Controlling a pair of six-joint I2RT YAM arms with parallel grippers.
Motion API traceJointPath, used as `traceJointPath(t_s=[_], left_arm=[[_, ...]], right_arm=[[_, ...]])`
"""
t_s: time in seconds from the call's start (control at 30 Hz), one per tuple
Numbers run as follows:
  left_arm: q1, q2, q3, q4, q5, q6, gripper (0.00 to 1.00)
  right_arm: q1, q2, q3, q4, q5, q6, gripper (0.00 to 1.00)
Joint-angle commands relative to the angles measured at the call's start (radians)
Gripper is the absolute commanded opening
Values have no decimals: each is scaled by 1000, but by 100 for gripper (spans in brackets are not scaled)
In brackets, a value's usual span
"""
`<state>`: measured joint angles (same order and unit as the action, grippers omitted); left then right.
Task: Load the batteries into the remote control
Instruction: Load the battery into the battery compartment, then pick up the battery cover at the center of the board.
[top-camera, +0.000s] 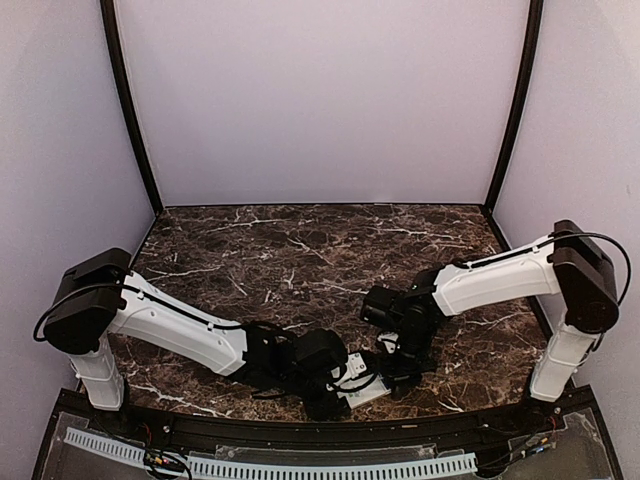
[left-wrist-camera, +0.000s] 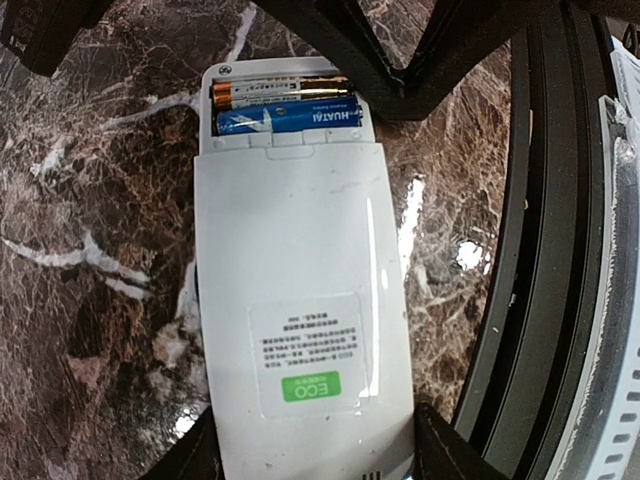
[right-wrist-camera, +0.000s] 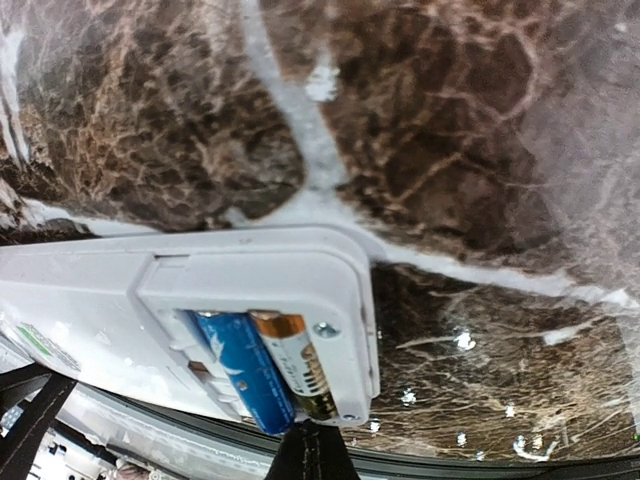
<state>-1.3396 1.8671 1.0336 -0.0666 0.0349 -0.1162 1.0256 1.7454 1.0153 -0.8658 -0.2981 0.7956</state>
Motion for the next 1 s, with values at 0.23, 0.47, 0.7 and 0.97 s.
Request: traceJointPath(t_s=[0.23,0.47,0.7,0.97], left_arm=[[-3,80,-48,-142,27,10,55],[-3,81,-45,-145,30,11,55],[-3,81,-48,-152,29,10,55],[-3,81,-50,-150,31,10,55]], right_arm=[[-9,-162,-30,73,153,-2,0],[-13,-219,7,172,177,-35,0],[-14,-146,-8,117,189,-17,2],[11,-120,-57,154,138,-1,1]])
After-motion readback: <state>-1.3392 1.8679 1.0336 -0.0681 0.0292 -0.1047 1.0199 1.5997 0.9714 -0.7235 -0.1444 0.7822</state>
